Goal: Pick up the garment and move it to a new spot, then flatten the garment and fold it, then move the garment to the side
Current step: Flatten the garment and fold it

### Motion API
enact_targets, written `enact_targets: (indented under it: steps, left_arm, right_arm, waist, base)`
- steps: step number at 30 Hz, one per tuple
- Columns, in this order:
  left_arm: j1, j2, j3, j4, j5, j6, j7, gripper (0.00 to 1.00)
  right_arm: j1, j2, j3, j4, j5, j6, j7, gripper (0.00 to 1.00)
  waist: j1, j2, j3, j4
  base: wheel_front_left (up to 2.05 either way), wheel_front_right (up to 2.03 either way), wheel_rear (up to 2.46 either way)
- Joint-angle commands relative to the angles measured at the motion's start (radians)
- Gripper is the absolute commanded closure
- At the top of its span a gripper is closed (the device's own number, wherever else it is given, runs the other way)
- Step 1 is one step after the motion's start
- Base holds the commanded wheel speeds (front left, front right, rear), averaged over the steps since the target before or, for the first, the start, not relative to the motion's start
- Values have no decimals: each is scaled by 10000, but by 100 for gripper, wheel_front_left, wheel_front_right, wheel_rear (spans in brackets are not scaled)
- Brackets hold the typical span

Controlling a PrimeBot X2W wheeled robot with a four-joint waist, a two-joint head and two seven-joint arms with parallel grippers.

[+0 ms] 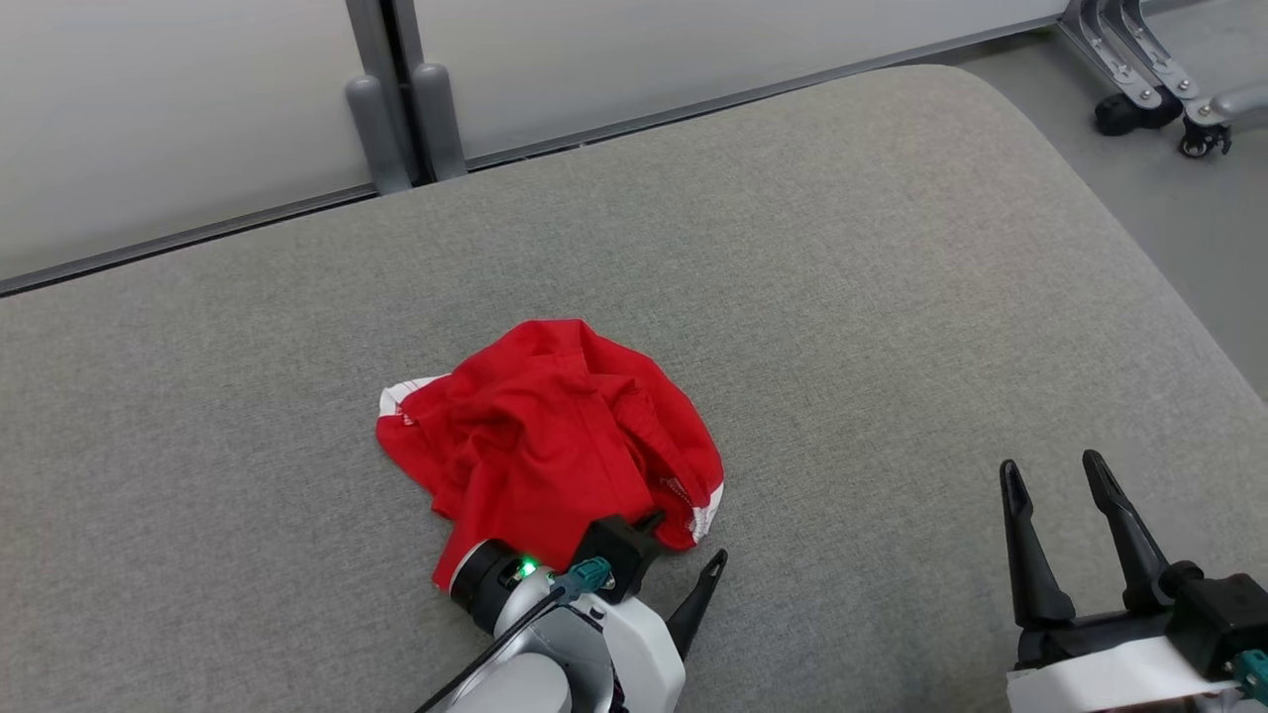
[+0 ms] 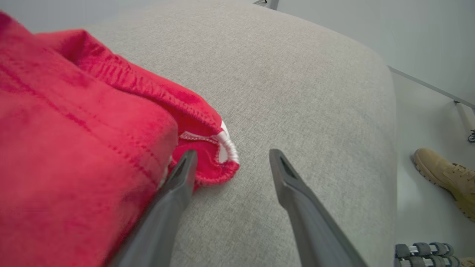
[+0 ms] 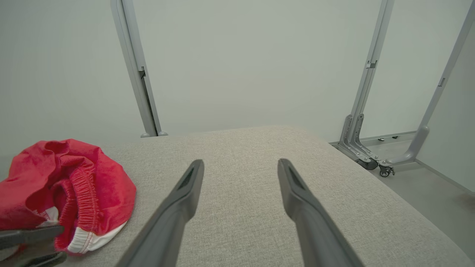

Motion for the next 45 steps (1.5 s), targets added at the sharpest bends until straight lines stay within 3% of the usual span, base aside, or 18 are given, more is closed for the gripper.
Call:
enact_targets:
  steps: [1,5,6,8,12,15,23,30,36,40,45]
  left_arm:
    - [-292,47,-142,258,-118,50,-44,0]
    - [-763,52,-572,942,-303,187,-95,0]
    - [-862,53,-695,1129,-324,204,-98,9]
    - [-1032,50,-894,1438,-498,206,-137,100]
    - [-1362,43,-1190,1531,-1017,117,-561,100]
    - [-1606,38,-1311,825,-1683,11,-1075,100]
    - [-2583,43,-1378,-1626,-3077,318,-1590,100]
    - [-3548,73,-725,-3429,-4141,750,-1493,100]
    - [-2469,828,-373,-4075,-4966,976,-1002,100]
    - [-1114,1483,-79,-3932,-5479,1268,-1234,100]
    - [632,2185,71,-3665,-6184,1013,-1498,100]
  right_arm:
    - [-146,2,-2,7,55,1,-50,0]
    - [-240,21,-12,-5,74,1,-50,0]
    - [-253,23,-8,4,75,1,-50,0]
    - [-286,29,29,34,86,1,-50,0]
    - [-364,28,34,98,119,1,-50,0]
    - [-290,28,-73,94,136,1,-50,0]
    - [-67,26,-113,148,56,1,-50,0]
    - [107,25,-152,183,-11,1,-50,0]
    - [335,26,-200,187,17,1,-50,0]
    - [427,24,-194,198,55,1,-50,0]
    - [448,24,-188,234,45,1,-50,0]
  waist:
    - [0,0,227,-232]
    - [0,0,360,-286]
    - [0,0,380,-284]
    - [0,0,405,-264]
    - [0,0,378,-161]
    - [0,0,274,59]
    - [0,0,-197,595]
    - [0,0,-707,1008]
    - [0,0,-854,1355]
    - [0,0,-845,1602]
    - [0,0,-824,1846]
  base:
    - [0,0,0]
    - [0,0,0]
    - [0,0,0]
    - [0,0,0]
    - [0,0,0]
    - [0,0,0]
    - [0,0,0]
    - [0,0,0]
    - [0,0,0]
    - [0,0,0]
    - [0,0,0]
